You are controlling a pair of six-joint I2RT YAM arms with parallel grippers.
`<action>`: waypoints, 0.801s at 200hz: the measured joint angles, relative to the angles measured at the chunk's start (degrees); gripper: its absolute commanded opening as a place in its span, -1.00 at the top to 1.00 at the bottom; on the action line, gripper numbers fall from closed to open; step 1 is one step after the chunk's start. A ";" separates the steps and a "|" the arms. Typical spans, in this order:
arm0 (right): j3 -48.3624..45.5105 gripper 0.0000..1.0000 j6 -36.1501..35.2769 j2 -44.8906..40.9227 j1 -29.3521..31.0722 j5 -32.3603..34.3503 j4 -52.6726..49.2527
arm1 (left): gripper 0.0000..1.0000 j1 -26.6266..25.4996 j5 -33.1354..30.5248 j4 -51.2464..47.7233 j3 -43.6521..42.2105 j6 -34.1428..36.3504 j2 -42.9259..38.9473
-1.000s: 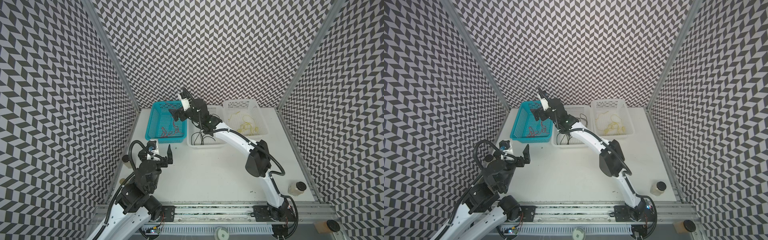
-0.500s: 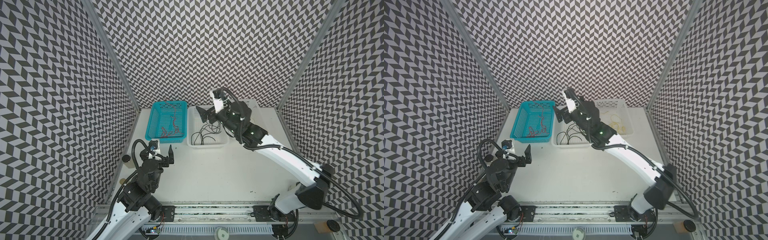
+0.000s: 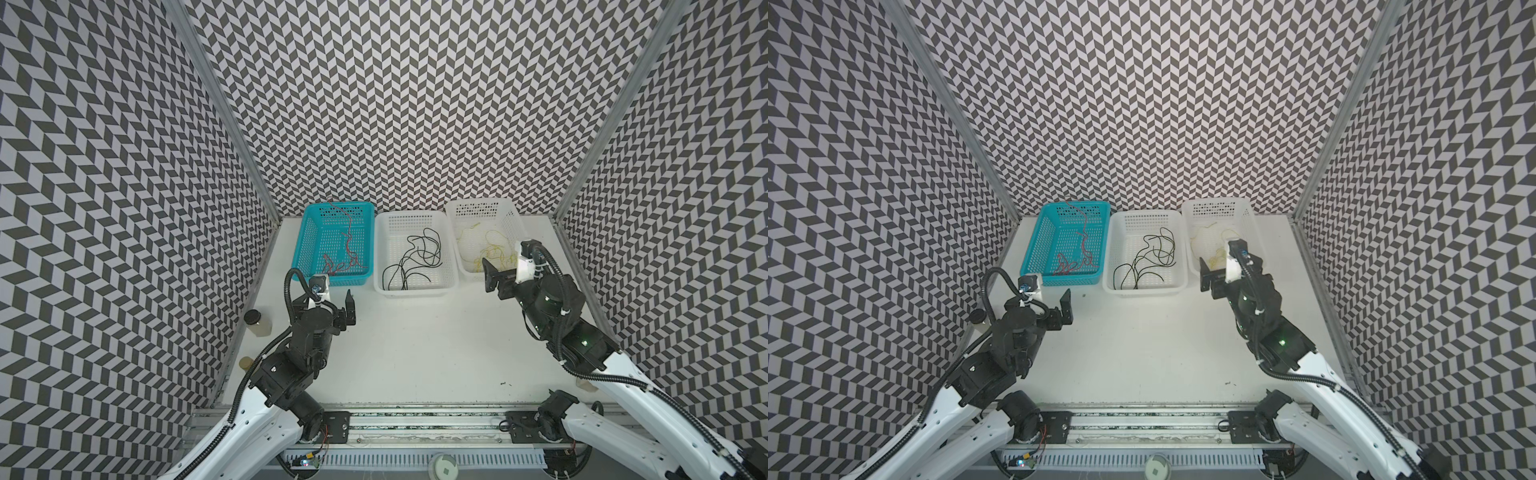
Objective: Untangle the cables
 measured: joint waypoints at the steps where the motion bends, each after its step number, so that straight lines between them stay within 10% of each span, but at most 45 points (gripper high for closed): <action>1: -0.39 -1.00 0.04 -0.28 -0.13 0.20 0.02 | -1.00 0.02 -0.02 0.02 -0.02 -0.13 0.00; 79: -17.81 -1.00 1.29 1.66 -10.69 12.81 4.52 | -1.00 11.34 4.13 2.45 1.38 -5.64 16.13; 160: -19.19 -1.00 2.23 21.18 -26.29 -0.90 20.24 | -1.00 23.37 9.64 12.50 -1.01 -5.44 24.68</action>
